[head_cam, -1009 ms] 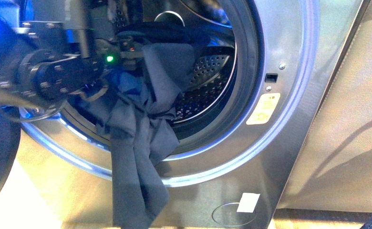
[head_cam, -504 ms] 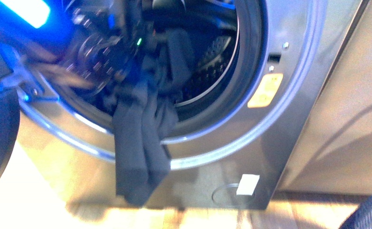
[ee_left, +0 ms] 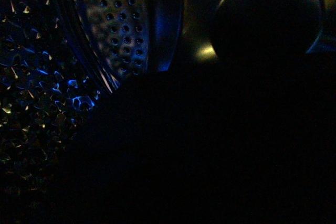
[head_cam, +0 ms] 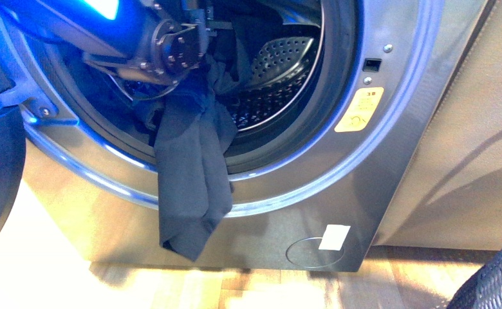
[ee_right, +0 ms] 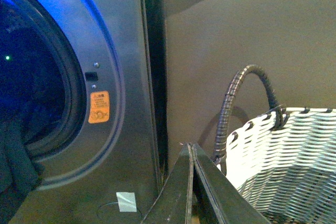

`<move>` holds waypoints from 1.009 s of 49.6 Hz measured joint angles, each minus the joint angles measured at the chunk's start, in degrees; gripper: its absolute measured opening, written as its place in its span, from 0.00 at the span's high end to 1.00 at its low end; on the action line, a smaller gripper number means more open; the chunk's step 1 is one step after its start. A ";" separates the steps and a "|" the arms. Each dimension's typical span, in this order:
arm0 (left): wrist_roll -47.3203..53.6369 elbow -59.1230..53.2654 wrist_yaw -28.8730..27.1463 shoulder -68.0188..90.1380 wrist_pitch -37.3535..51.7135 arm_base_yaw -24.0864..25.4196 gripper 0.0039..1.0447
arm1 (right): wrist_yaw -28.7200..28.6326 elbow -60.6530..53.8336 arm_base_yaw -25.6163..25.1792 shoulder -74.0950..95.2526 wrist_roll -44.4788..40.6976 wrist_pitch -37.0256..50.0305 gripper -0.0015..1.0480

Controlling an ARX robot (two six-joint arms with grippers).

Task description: Put clothes into washing machine

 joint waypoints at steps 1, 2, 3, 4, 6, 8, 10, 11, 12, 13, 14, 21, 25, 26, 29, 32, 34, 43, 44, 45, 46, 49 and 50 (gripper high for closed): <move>0.02 0.26 -0.04 0.15 -0.09 -0.02 0.87 | 0.02 -0.13 0.00 0.00 0.02 -0.04 0.98; 0.07 0.83 -0.44 0.55 -0.44 -0.09 0.87 | 0.00 -0.13 0.00 0.00 0.00 -0.04 0.98; 0.09 1.51 -0.70 0.92 -0.87 -0.13 0.87 | 0.02 -0.13 0.00 0.00 0.02 -0.04 0.98; 0.13 2.05 -0.87 1.18 -1.20 -0.20 0.87 | 0.04 -0.13 0.00 0.00 0.02 -0.04 0.98; 0.28 3.13 -1.22 1.90 -1.70 -0.24 0.87 | 0.04 -0.13 0.00 -0.07 0.02 -0.04 0.98; 0.35 4.24 -1.51 2.60 -2.40 -0.33 0.87 | 0.02 -0.13 0.00 -0.11 0.02 -0.02 0.98; 0.28 5.01 -1.66 2.89 -3.10 -0.37 0.87 | 0.02 -0.13 0.00 -0.11 0.02 -0.02 0.98; 0.26 5.70 -1.73 3.30 -3.91 -0.42 0.87 | 0.02 -0.13 0.00 -0.11 0.02 -0.04 0.98; 0.26 6.32 -1.88 3.63 -4.46 -0.46 0.87 | 0.04 -0.13 0.00 -0.11 0.02 -0.04 0.98; 0.31 6.62 -1.95 3.78 -4.63 -0.52 0.87 | 0.04 -0.13 0.00 -0.11 0.02 -0.02 0.98; 0.28 6.99 -2.08 3.98 -4.92 -0.52 0.87 | 0.04 -0.13 0.00 -0.11 0.02 -0.02 0.98; 0.31 9.73 -2.84 5.29 -6.84 -0.70 0.87 | 0.04 -0.13 0.00 -0.11 0.02 -0.02 0.98; 0.44 11.54 -3.21 6.29 -7.74 -0.76 0.87 | 0.04 -0.13 0.00 -0.11 0.02 -0.02 0.98; 0.39 12.31 -3.37 6.60 -8.52 -0.83 0.87 | 0.04 -0.13 0.00 -0.11 0.02 -0.02 0.98; 0.22 14.12 -3.56 7.43 -10.29 -1.05 0.87 | 0.04 -0.13 0.00 -0.11 0.02 -0.02 0.98; 0.24 14.56 -3.52 7.72 -10.47 -1.16 0.87 | 0.04 -0.13 0.00 -0.11 0.02 -0.02 0.98; 0.24 14.64 -3.43 7.85 -10.47 -1.33 0.87 | 0.04 -0.13 0.00 -0.11 0.02 -0.02 0.98; 0.00 14.84 -2.91 8.24 -12.04 -1.79 0.87 | 0.04 -0.13 0.00 -0.11 0.02 -0.02 0.98; -0.07 14.88 -2.78 8.28 -12.26 -1.79 0.87 | 0.04 -0.13 0.00 -0.11 0.02 -0.02 0.98; -0.33 14.91 -2.38 8.33 -12.74 -1.79 0.87 | 0.04 -0.13 0.00 -0.11 0.02 -0.02 0.98; -0.59 15.04 -1.84 8.39 -13.68 -1.79 0.81 | 0.04 -0.13 0.00 -0.11 0.02 -0.02 0.98; -0.87 15.08 -0.74 8.46 -15.06 -1.73 0.69 | 0.04 -0.13 0.00 -0.11 0.02 -0.02 0.98; -0.94 15.06 -0.44 8.46 -15.10 -1.68 0.64 | 0.04 -0.13 0.00 -0.11 0.02 -0.02 0.98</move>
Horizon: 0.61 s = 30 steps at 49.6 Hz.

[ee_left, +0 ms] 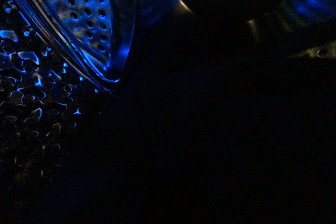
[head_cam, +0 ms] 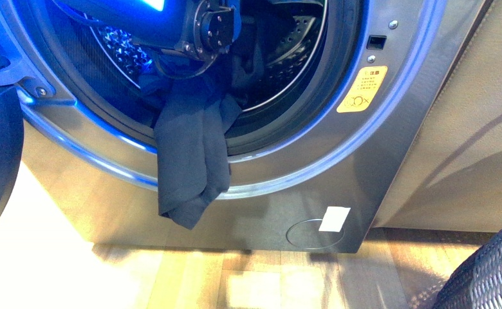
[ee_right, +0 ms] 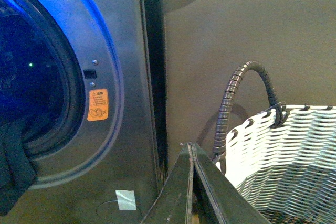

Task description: Put clothes into washing machine

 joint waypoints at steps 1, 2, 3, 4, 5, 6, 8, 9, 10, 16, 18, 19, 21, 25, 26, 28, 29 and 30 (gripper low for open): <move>-0.15 -0.02 0.17 0.00 -0.02 0.07 0.61 | 0.00 0.00 0.00 0.00 0.00 0.00 0.98; -0.17 -0.07 0.26 0.00 -0.02 0.11 0.59 | 0.00 0.00 0.00 0.00 0.00 0.00 0.98; -0.33 -0.26 0.42 0.00 0.00 0.20 0.55 | 0.00 0.00 0.00 0.00 0.00 0.00 0.98; -0.48 -0.52 0.44 0.00 0.11 0.24 0.52 | 0.00 0.00 0.00 0.00 0.00 0.00 0.98; -0.70 -0.79 0.68 0.00 0.13 0.31 0.49 | 0.00 0.00 0.00 0.00 0.00 0.00 0.98; -0.83 -0.92 0.87 0.00 0.13 0.35 0.47 | 0.00 0.00 0.00 0.00 0.00 0.00 0.98; -1.20 -1.77 1.42 -0.28 0.17 0.44 0.40 | 0.00 0.00 0.00 0.00 0.00 0.00 0.98; -1.22 -2.38 1.49 -0.44 0.33 0.52 0.37 | 0.00 0.00 0.00 0.00 0.00 0.00 0.98; -1.44 -3.06 1.62 -0.61 0.59 0.59 0.33 | 0.00 0.00 0.00 0.00 0.00 0.00 0.98; -1.84 -7.98 2.58 -2.54 2.95 0.94 0.14 | 0.00 0.00 0.00 0.00 0.00 0.00 0.98; -2.10 -9.53 3.04 -3.32 3.61 1.03 0.09 | 0.00 0.00 0.00 0.00 0.00 0.00 0.98; -2.23 -10.73 3.02 -3.98 4.15 1.05 0.06 | 0.00 0.00 0.00 0.00 0.00 0.00 0.98; -2.32 -13.11 3.23 -5.42 5.49 1.14 0.05 | 0.00 0.00 0.00 0.00 0.00 0.00 0.98; -2.95 -19.32 4.46 -9.70 9.40 1.18 0.06 | 0.00 0.00 0.00 0.00 0.00 0.00 0.98; -3.06 -20.33 4.52 -10.49 9.88 1.18 0.06 | 0.00 0.00 0.00 0.00 0.00 0.00 0.98; -3.32 -23.69 4.83 -13.11 11.50 1.16 0.06 | 0.00 0.00 0.00 0.00 0.00 0.00 0.98; -3.41 -25.05 4.85 -14.19 12.17 1.11 0.06 | 0.00 0.00 0.00 0.00 0.00 0.00 0.98; -3.45 -26.10 4.90 -14.99 12.68 1.09 0.06 | 0.00 0.00 0.00 0.00 0.00 0.00 0.98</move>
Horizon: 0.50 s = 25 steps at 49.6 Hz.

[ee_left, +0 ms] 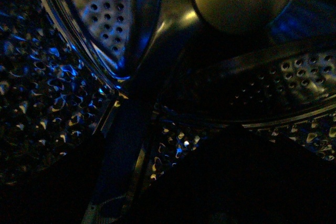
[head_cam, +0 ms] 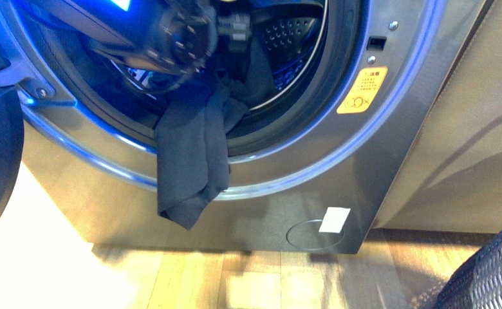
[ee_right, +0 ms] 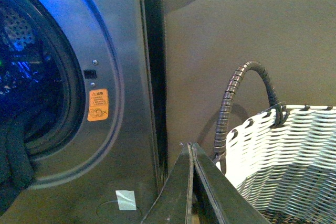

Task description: Put clothes into washing machine

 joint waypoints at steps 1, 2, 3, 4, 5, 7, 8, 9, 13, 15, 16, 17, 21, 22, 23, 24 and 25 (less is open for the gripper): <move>-0.11 -1.75 0.26 -1.33 0.79 -0.04 0.06 | 0.00 0.00 0.00 0.00 0.00 -0.02 0.98; -0.15 -3.17 0.66 -2.36 1.33 -0.07 0.06 | 0.00 0.00 0.00 0.00 0.00 0.00 0.98; -0.24 -4.59 0.83 -3.43 1.88 -0.13 0.06 | 0.00 0.00 0.00 0.00 0.00 0.00 0.98; -0.33 -6.08 0.87 -4.46 2.47 -0.20 0.06 | 0.00 0.00 0.00 0.00 0.00 0.00 0.98; -0.35 -7.58 0.94 -5.46 3.06 -0.31 0.06 | 0.00 0.00 0.00 0.00 0.00 0.00 0.98; -0.37 -10.62 1.05 -7.28 4.28 -0.55 0.06 | 0.00 0.00 0.00 0.00 0.00 0.00 0.98; -0.37 -12.15 1.16 -8.11 4.94 -0.72 0.06 | 0.00 0.00 0.00 0.00 0.00 0.00 0.98; -0.39 -13.77 1.42 -8.98 5.66 -0.90 0.06 | 0.00 0.00 0.00 0.00 0.00 0.00 0.98; -0.55 -19.87 2.49 -11.91 8.04 -1.84 0.06 | 0.00 0.00 0.00 0.00 0.00 0.00 0.98; -0.63 -22.82 2.99 -13.35 8.94 -2.43 0.06 | 0.00 0.00 0.00 0.00 0.00 0.00 0.98; -0.72 -24.20 3.41 -14.03 9.29 -2.69 0.06 | 0.00 0.00 0.00 0.00 0.00 0.00 0.98; -0.70 -25.64 3.85 -14.73 9.68 -2.97 0.06 | 0.00 0.00 0.00 0.00 -0.02 0.00 0.98; -0.74 -31.12 5.66 -18.01 11.34 -3.87 0.06 | 0.00 0.00 0.00 0.00 0.00 0.00 0.98; -0.74 -33.20 6.56 -19.41 11.98 -4.15 0.06 | 0.00 0.00 0.00 0.00 0.00 0.00 0.98; -0.72 -35.28 7.45 -21.00 12.55 -4.33 0.06 | 0.00 0.00 0.00 0.00 0.00 0.00 0.98; -0.72 -37.33 8.22 -22.71 13.11 -4.48 0.06 | 0.00 0.00 0.00 0.00 0.00 0.00 0.98; -0.74 -39.32 9.29 -24.48 13.55 -4.48 0.06 | 0.00 0.00 0.00 0.00 0.00 0.00 0.98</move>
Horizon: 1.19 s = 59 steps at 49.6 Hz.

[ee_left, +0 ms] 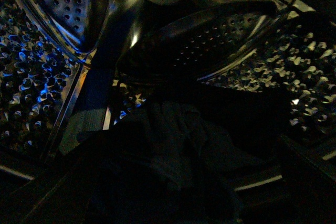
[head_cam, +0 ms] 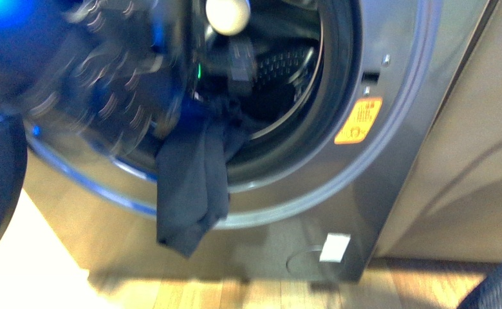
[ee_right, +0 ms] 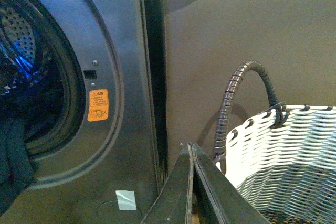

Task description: Put clothes into washing machine

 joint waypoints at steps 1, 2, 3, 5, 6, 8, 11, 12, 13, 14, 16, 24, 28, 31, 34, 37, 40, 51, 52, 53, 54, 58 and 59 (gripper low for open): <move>0.00 -1.38 0.68 -1.25 0.28 0.00 0.06 | 0.00 0.00 0.00 0.00 0.00 0.00 0.98; 0.00 -3.30 1.27 -3.17 0.52 0.00 0.06 | 0.00 0.00 0.00 0.00 0.00 0.00 0.98; -0.02 -5.22 1.99 -5.16 0.70 0.00 0.06 | 0.00 0.00 0.00 0.00 0.00 0.00 0.98; 0.00 -8.81 3.39 -9.11 0.72 0.20 0.06 | 0.00 0.00 0.00 0.00 0.00 0.00 0.98; -0.02 -9.99 3.72 -10.47 0.72 0.24 0.06 | 0.00 0.00 0.00 0.00 0.00 0.00 0.98; -0.09 -12.57 4.37 -13.68 0.55 0.35 0.06 | 0.00 0.00 0.00 0.00 0.00 0.00 0.98; -0.20 -15.34 5.35 -17.51 0.42 0.37 0.06 | 0.00 0.00 0.00 0.00 -0.02 0.00 0.98; -0.20 -16.20 5.70 -18.82 0.35 0.37 0.06 | 0.00 0.00 0.00 0.00 0.00 0.00 0.98; -0.20 -16.98 5.99 -20.04 0.24 0.37 0.06 | 0.00 0.00 0.00 0.00 0.00 0.00 0.98; -0.20 -17.42 6.34 -20.68 0.22 0.37 0.06 | 0.00 0.00 0.00 0.00 0.00 0.00 0.98; -0.07 -19.02 7.08 -23.19 0.35 0.37 0.06 | 0.00 0.00 0.00 0.00 0.00 0.00 0.98; 2.73 -25.29 7.61 -34.64 -0.35 0.35 0.06 | 0.00 0.00 0.00 0.00 0.00 0.00 0.98; 2.82 -27.32 8.09 -39.82 -2.45 0.35 0.06 | 0.00 0.00 0.00 0.00 0.00 0.00 0.98; 2.82 -28.55 8.15 -42.99 -3.52 0.33 0.06 | 0.00 0.00 0.00 0.00 0.00 0.00 0.98; 2.80 -29.75 8.17 -46.69 -5.73 0.37 0.06 | 0.00 0.00 0.00 0.00 0.00 0.00 0.98; 2.05 -30.86 5.33 -50.82 -9.46 0.28 0.10 | 0.00 0.00 0.00 0.00 0.00 0.00 0.98; 0.72 -32.44 0.96 -55.36 -15.85 0.90 0.20 | -0.02 0.00 0.00 0.00 0.00 0.00 0.98; -0.70 -42.64 4.39 -68.81 -20.59 7.10 0.57 | -0.02 0.00 0.00 0.00 -0.02 0.00 0.98; -0.79 -43.23 4.87 -69.48 -20.59 7.56 0.60 | -0.02 0.00 0.00 0.00 0.00 0.00 0.98; -0.90 -43.95 5.64 -70.25 -20.59 8.11 0.65 | 0.02 0.00 0.00 0.00 0.00 0.00 0.98; -0.94 -44.54 6.27 -70.84 -20.61 8.55 0.68 | 0.02 0.00 0.00 0.00 0.00 -0.02 0.98; -1.11 -47.52 8.35 -74.03 -21.07 10.73 0.87 | 0.00 0.00 0.00 0.00 0.00 0.00 0.98; -1.11 -47.63 8.46 -74.18 -21.09 10.84 0.88 | 0.00 0.00 0.00 0.00 0.00 0.00 0.98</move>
